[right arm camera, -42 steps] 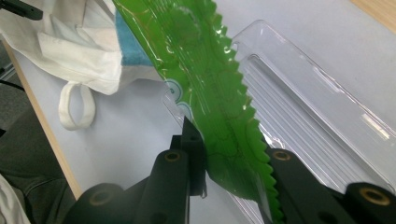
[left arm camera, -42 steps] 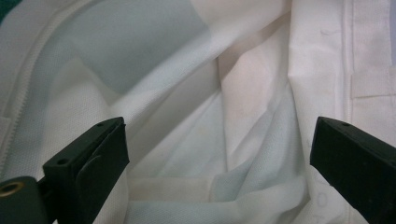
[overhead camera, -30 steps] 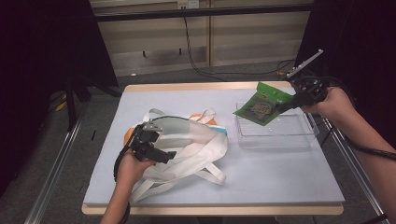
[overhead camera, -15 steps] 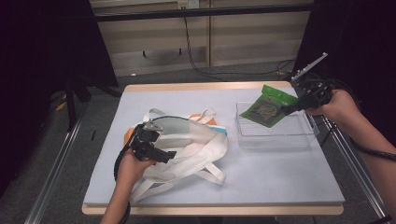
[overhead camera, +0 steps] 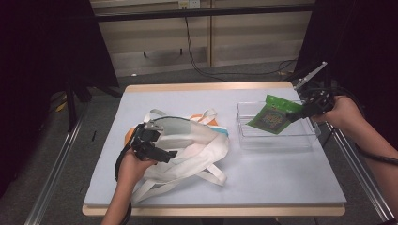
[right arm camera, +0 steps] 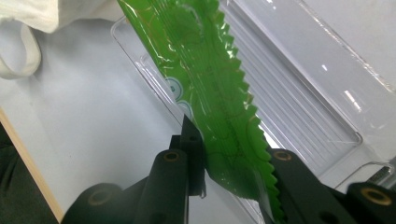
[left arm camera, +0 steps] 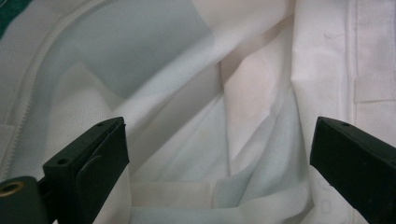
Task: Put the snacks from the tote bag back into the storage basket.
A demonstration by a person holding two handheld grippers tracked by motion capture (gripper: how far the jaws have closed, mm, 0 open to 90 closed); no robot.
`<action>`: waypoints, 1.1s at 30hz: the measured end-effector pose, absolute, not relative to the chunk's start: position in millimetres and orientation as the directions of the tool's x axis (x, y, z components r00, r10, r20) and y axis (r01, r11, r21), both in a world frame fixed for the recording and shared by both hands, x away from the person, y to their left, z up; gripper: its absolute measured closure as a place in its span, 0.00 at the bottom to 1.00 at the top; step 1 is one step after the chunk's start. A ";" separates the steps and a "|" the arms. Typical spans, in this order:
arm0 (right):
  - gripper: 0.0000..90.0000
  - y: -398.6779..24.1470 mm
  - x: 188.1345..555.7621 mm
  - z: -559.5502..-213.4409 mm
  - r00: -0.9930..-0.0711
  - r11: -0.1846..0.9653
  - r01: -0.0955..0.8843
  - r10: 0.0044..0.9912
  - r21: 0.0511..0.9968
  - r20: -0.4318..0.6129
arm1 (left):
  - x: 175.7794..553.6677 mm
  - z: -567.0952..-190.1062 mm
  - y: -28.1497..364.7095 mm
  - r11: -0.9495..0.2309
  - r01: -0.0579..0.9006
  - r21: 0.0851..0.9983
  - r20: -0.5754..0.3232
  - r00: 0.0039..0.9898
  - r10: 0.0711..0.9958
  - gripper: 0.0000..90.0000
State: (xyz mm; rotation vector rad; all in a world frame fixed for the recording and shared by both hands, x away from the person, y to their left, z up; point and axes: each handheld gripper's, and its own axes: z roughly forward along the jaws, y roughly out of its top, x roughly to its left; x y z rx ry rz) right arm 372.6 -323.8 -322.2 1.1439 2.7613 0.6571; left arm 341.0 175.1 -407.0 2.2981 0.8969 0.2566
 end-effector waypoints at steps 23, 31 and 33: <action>0.64 -292.3 366.9 -357.6 -0.780 0.691 0.594 0.621 0.412 0.084 | 337.8 -407.4 177.2 -0.566 0.529 0.633 -0.048 0.757 0.652 0.05; 0.39 -295.5 360.0 -357.5 -0.775 0.677 0.587 0.628 0.443 0.068 | 338.0 -406.4 177.0 -0.568 0.529 0.631 -0.050 0.758 0.650 0.05; 0.35 -297.1 358.6 -356.6 -0.774 0.673 0.585 0.630 0.452 0.065 | 337.4 -405.7 177.1 -0.562 0.532 0.633 -0.050 0.753 0.656 0.05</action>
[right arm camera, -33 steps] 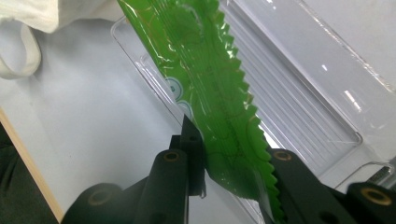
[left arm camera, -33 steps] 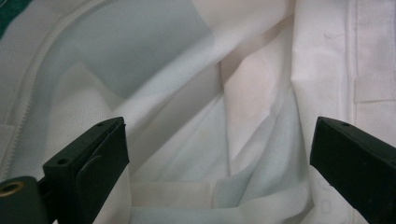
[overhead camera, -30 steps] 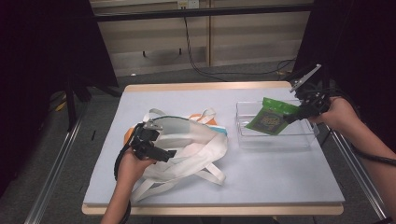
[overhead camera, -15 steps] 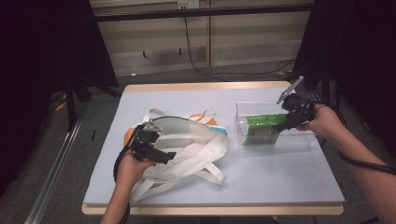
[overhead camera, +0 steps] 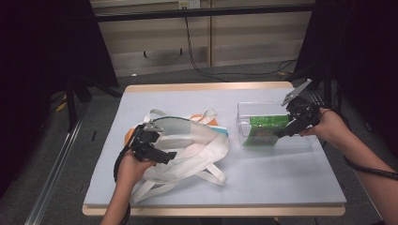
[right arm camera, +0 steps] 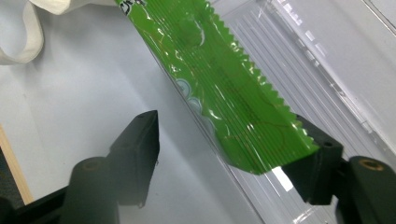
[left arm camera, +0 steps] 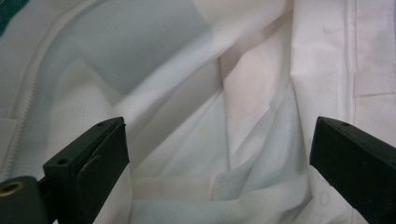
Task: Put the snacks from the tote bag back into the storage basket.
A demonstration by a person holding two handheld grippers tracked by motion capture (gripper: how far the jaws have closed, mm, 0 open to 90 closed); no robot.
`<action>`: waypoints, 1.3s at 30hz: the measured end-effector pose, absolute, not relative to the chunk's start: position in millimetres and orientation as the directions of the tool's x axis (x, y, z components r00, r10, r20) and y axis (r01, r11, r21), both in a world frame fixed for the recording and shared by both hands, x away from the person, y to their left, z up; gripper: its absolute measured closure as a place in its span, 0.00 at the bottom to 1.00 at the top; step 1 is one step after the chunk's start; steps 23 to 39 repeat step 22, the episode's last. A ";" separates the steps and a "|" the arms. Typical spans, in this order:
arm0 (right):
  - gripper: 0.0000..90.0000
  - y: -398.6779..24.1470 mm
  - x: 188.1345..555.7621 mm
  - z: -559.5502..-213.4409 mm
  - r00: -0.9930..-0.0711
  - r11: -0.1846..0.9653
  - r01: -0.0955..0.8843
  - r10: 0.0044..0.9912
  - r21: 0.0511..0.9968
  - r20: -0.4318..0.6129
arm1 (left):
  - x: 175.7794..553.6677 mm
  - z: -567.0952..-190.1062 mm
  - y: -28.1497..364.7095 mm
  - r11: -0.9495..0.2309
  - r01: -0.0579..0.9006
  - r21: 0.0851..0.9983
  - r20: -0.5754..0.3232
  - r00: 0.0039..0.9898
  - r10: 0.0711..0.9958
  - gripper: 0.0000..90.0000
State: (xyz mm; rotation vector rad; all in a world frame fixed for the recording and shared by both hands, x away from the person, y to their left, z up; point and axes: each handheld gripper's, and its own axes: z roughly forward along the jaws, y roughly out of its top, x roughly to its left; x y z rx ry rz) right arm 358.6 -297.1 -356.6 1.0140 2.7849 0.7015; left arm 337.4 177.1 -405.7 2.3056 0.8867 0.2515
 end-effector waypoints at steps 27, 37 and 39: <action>0.19 -323.6 333.0 -350.9 -0.741 0.621 0.600 0.669 0.504 0.057 | 335.8 -400.8 178.6 -0.547 0.523 0.654 -0.048 0.750 0.660 0.05; 0.19 -323.6 333.0 -350.9 -0.741 0.621 0.600 0.669 0.504 0.057 | 335.8 -400.8 178.6 -0.547 0.523 0.654 -0.048 0.750 0.660 0.05; 0.19 -323.6 333.0 -350.9 -0.741 0.621 0.600 0.669 0.504 0.057 | 335.8 -400.8 178.6 -0.547 0.523 0.654 -0.048 0.750 0.660 0.05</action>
